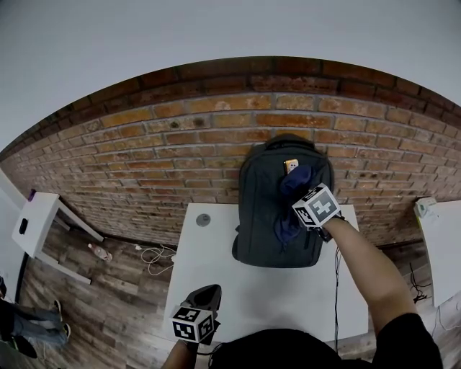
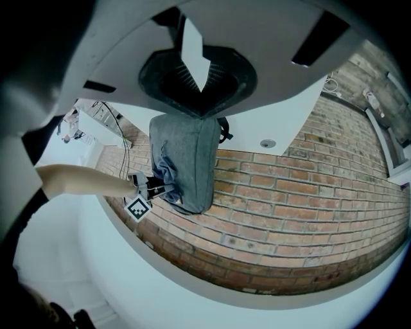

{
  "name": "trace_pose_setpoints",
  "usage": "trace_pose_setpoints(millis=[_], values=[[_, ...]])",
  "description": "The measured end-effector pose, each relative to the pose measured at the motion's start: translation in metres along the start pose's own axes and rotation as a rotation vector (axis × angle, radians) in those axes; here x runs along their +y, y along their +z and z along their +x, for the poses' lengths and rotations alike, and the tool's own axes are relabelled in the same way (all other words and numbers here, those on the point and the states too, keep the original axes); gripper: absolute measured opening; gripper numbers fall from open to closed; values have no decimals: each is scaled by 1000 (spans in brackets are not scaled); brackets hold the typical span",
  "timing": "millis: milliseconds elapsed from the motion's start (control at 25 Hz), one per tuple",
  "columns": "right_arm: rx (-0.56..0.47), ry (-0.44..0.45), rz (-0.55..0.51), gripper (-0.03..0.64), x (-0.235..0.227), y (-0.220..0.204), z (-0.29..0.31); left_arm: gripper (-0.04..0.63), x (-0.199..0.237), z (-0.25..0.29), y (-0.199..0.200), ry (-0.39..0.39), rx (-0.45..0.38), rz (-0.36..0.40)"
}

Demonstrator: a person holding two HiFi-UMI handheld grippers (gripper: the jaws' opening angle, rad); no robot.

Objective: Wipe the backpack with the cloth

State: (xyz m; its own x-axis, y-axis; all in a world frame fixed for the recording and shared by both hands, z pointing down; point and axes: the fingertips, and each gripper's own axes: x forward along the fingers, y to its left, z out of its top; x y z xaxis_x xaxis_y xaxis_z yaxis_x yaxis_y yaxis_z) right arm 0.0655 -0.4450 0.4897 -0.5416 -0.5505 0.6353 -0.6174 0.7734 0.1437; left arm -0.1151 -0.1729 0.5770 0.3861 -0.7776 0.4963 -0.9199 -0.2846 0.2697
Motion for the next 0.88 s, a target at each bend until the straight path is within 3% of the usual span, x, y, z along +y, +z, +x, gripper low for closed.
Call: trace_pose_setpoints(millis=[360, 880], values=[[36, 180, 131, 40, 35, -26, 0, -3, 1, 0, 0, -8, 10, 9], [63, 297, 295, 40, 63, -55, -6, -3, -3, 4, -1, -41, 24, 26]])
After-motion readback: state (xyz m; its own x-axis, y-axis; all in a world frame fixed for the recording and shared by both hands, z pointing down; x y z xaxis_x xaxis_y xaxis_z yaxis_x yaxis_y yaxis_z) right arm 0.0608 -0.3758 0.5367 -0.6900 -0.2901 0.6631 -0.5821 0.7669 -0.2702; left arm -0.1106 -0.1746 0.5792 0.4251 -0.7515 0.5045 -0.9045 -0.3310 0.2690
